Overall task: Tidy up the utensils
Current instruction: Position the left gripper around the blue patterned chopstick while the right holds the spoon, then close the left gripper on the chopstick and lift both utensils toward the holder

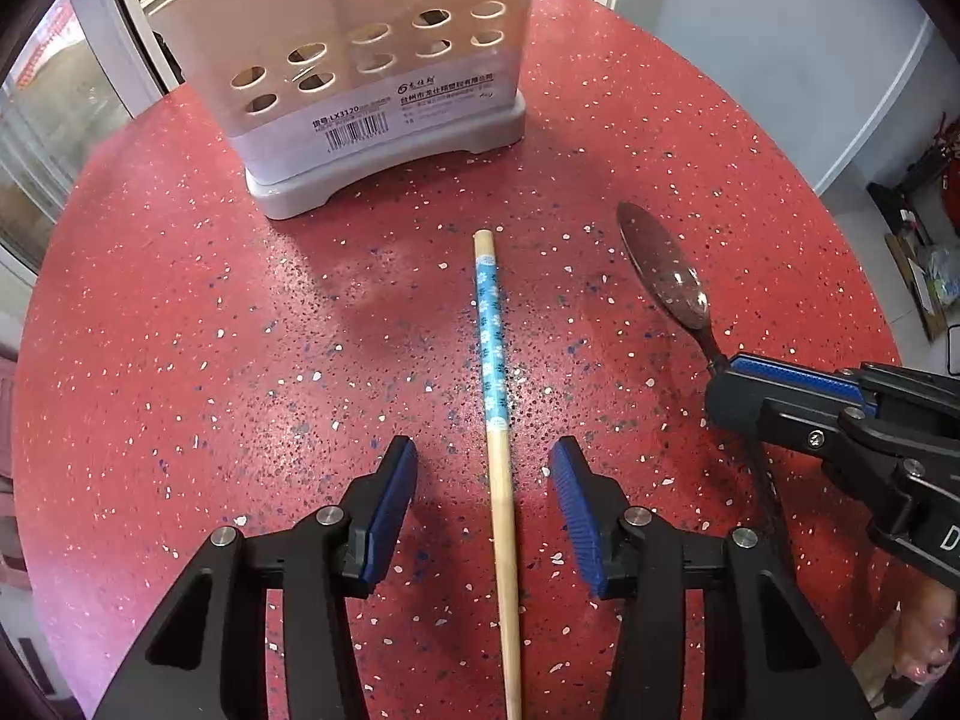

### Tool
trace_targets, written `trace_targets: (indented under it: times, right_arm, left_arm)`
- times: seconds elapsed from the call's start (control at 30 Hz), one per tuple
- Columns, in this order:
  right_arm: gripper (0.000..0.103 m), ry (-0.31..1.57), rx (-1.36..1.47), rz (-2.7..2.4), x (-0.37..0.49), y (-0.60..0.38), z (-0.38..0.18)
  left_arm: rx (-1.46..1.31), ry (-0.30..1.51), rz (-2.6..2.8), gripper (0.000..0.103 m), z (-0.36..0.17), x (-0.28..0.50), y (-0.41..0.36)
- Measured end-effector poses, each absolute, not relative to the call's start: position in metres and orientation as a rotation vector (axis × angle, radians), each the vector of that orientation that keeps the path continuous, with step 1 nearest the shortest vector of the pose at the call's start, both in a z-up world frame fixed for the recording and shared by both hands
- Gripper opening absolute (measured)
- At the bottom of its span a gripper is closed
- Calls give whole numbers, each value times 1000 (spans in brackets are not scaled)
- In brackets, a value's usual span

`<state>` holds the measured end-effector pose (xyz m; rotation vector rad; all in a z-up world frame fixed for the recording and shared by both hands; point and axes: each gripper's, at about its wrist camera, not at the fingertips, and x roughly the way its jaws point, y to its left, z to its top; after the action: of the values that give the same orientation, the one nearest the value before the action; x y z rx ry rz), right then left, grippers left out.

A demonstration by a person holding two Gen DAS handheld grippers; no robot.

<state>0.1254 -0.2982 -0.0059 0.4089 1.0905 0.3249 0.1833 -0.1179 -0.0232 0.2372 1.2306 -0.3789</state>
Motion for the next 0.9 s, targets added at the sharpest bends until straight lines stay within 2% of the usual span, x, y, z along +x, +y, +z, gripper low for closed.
trace_targets:
  times: [0.13,0.2,0.23,0.3,0.53,0.9]
  right_arm:
    - [12,1090,412,327,124,-299,-6]
    - [12,1090,410,328,124,-299,-6]
    - [12,1090,410,327,123,-299,-5]
    - [12,1088,411,326,123,-300,-4]
    - [13,1082,409,328,124,-301,-3]
    - [13,1079,390,359,124,-298,-1]
  left_arm:
    - [235,1223,-382,74,-25,179,-113]
    - [234,1217,-394,58,-25,177,-112]
    - [238,1217,-400,55,-25,175,-113]
    - [249,1213,-411,35,-25,172,-115]
    - [196,1171,-379,35,-24,163,-105]
    - [97,976,-290,35,10,138,-76]
